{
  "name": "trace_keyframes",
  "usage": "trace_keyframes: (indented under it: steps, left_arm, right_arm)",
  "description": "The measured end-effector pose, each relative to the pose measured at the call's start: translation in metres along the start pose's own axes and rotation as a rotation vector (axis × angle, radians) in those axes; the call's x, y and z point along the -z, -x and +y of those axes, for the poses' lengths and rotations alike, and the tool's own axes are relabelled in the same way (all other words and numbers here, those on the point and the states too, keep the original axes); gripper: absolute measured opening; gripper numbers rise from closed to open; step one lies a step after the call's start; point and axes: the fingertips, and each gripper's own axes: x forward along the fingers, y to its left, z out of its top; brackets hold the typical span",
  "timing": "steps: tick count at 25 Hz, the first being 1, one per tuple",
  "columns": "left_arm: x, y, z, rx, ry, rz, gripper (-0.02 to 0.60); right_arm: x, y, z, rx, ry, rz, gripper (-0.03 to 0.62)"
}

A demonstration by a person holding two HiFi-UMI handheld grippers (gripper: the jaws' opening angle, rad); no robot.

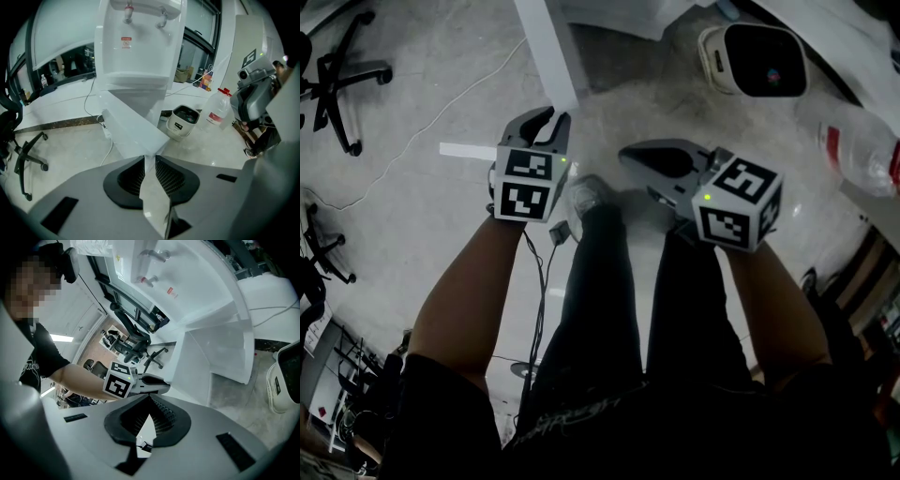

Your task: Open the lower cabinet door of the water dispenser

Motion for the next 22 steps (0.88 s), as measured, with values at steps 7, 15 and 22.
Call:
trace_keyframes:
  steps: [7,15,22]
  left_arm:
    - [0.013,0.009,0.021,0.006,0.001,0.006,0.071]
    - [0.029,0.020,0.048,0.012,-0.024,0.015,0.071]
    - [0.036,0.026,0.068,0.029,-0.090,0.017,0.072]
  right_arm:
    - [-0.004,-0.026,0.008,0.006,0.013,0.024,0.012]
    - [-0.007,-0.058,0.025,0.001,0.029,0.049,0.012]
    - [-0.014,-0.079,0.030,0.002,0.032,0.067,0.012]
